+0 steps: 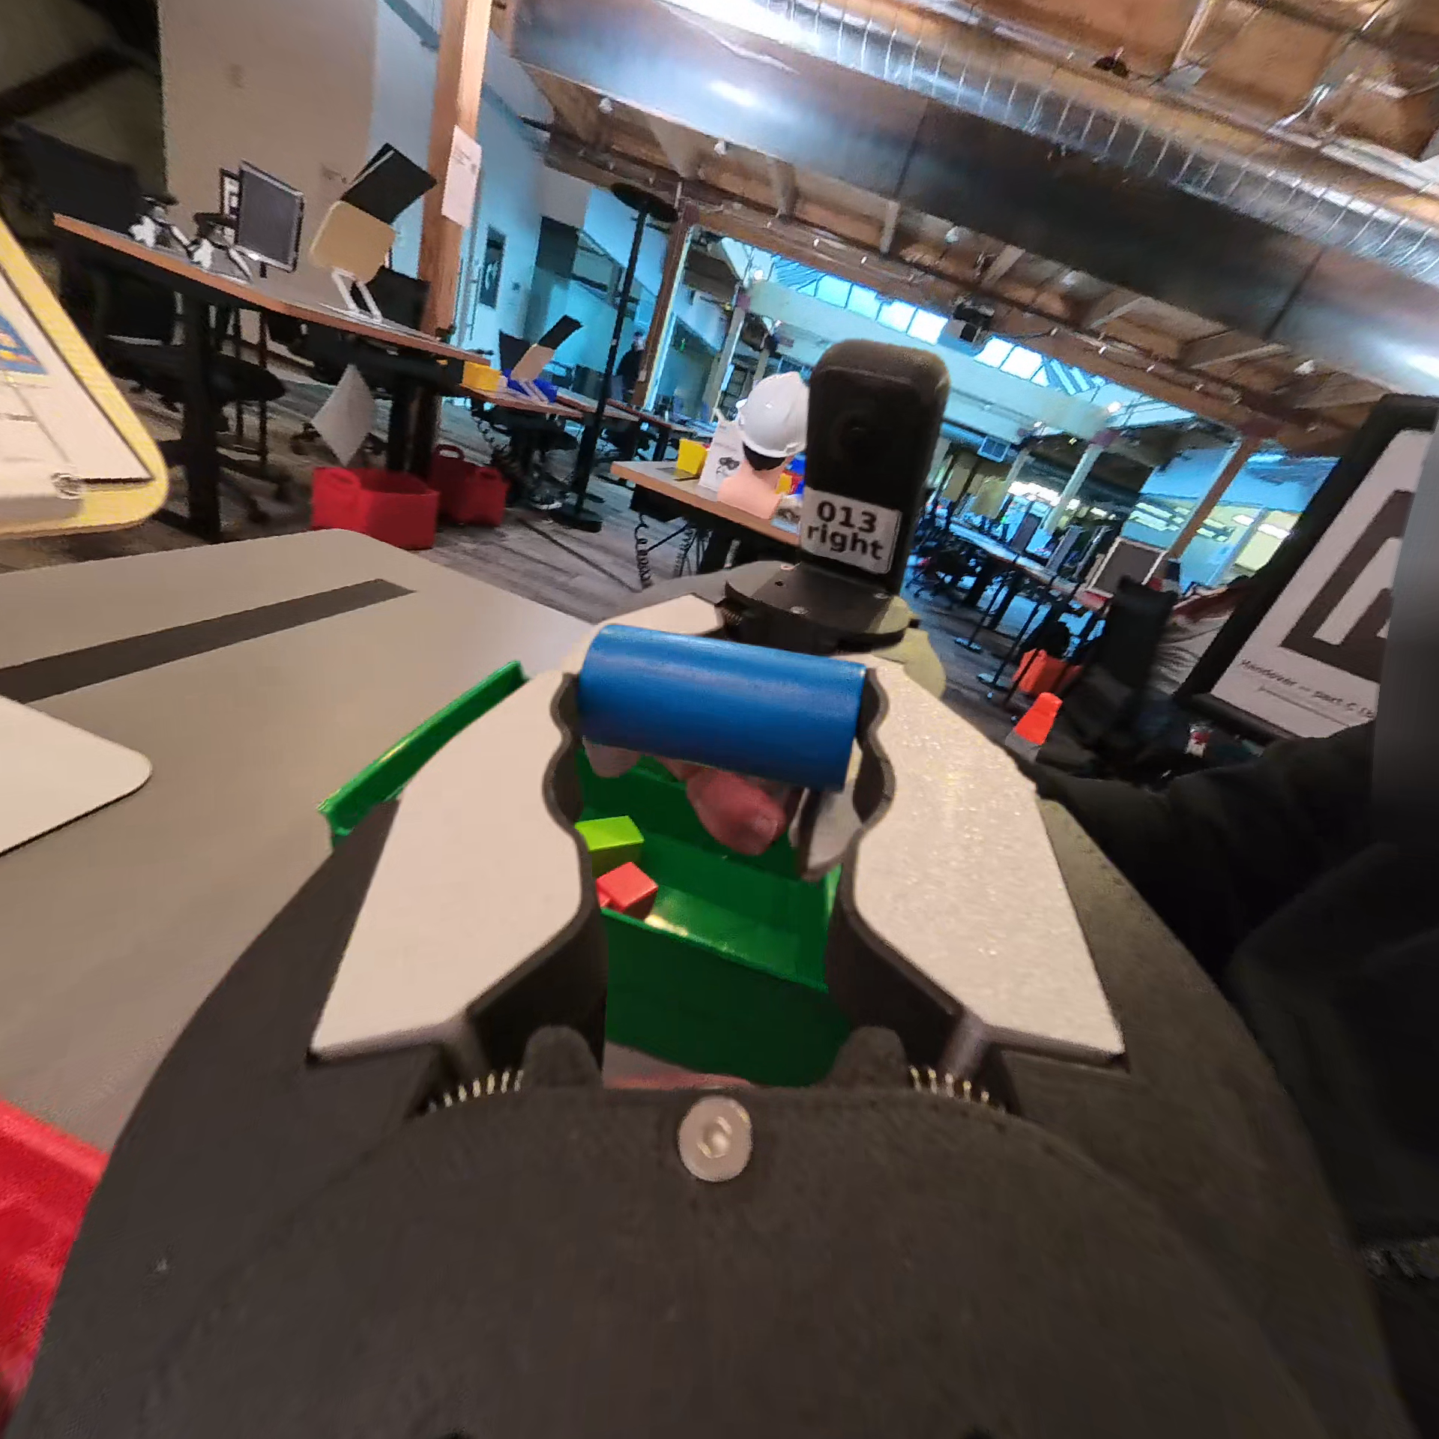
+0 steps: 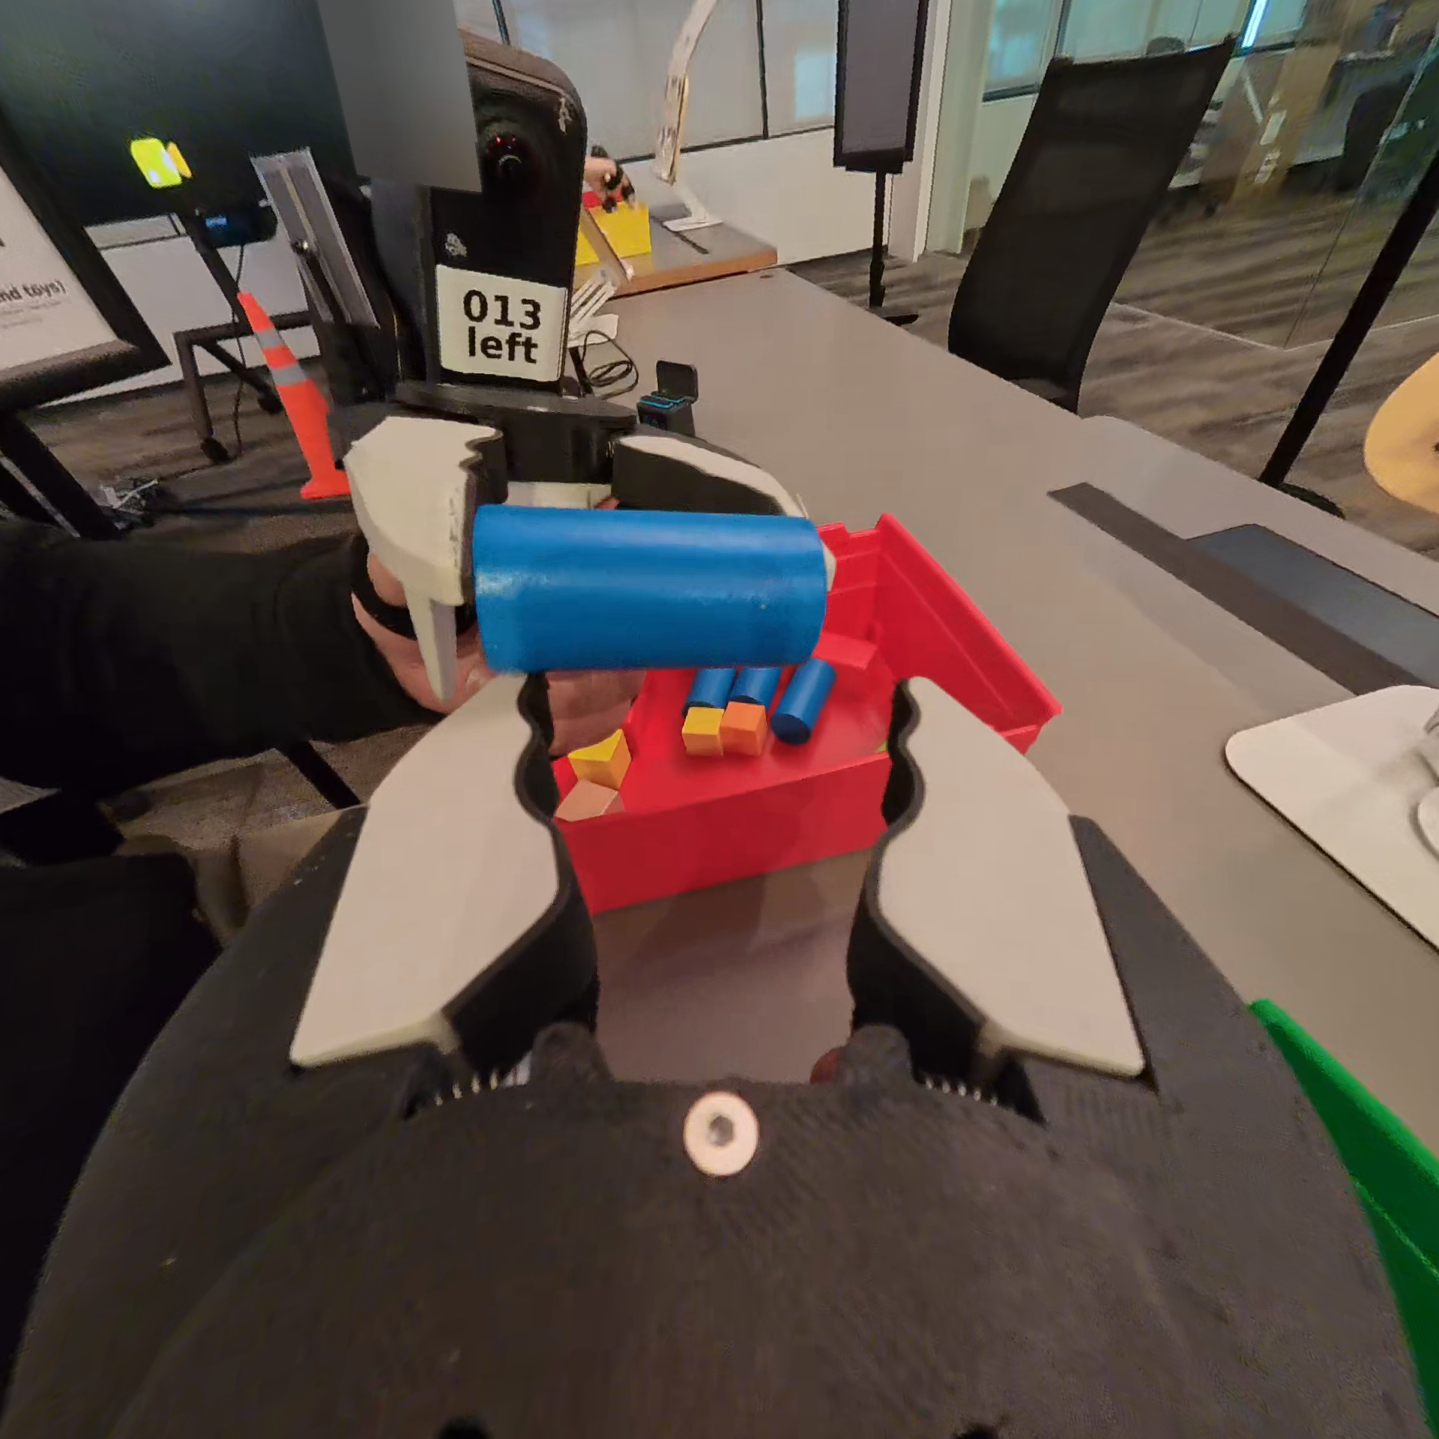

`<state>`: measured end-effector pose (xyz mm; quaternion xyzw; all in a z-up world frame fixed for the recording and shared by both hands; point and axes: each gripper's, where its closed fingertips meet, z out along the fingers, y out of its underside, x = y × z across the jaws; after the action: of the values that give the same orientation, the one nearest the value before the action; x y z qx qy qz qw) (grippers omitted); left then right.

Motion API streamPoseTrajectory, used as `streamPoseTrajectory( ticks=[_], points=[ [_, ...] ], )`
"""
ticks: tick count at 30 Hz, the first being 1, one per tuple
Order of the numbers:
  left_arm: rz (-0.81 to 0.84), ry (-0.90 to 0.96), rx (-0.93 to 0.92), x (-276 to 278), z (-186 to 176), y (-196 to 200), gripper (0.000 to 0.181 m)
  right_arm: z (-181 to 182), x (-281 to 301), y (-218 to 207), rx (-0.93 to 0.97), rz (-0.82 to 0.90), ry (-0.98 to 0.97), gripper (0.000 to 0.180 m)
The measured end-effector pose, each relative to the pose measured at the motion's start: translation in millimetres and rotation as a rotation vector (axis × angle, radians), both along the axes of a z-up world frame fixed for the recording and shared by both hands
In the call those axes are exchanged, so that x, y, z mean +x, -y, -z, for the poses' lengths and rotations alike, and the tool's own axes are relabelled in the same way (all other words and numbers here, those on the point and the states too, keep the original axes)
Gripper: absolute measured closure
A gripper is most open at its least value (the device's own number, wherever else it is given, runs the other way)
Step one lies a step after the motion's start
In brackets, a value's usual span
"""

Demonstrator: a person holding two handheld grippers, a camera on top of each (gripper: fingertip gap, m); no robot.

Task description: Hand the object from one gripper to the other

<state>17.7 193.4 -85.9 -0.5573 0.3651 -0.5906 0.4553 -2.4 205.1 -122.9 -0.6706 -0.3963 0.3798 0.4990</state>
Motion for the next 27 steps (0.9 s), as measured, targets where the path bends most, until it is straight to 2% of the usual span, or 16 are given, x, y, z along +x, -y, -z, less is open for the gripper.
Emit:
streamPoseTrajectory(
  ticks=[2,5,6,10,19,27],
  points=[
    [-0.020,0.007,0.006,0.6,-0.5,-1.5,0.113,-4.6,1.1,5.1,0.004,-0.035,-0.023,0.107],
    [0.007,0.054,0.000,-1.2,-7.1,2.5,0.113,-10.7,-1.1,10.7,-0.020,-0.080,-0.071,0.105],
    [-0.008,0.047,0.006,-1.2,-6.1,0.8,0.113,-11.1,-1.2,10.9,-0.016,-0.080,-0.075,0.109],
    [-0.029,0.048,-0.037,-2.6,-0.7,-6.7,0.113,-14.6,-2.3,10.1,-0.032,-0.075,-0.109,0.102],
    [-0.001,0.039,-0.055,6.9,7.2,0.4,0.113,-14.6,-1.8,9.7,-0.030,-0.064,-0.125,0.107],
    [0.001,0.071,-0.053,3.9,-3.2,1.7,0.114,-20.4,11.3,9.0,-0.028,-0.061,-0.095,0.108]
  ],
)
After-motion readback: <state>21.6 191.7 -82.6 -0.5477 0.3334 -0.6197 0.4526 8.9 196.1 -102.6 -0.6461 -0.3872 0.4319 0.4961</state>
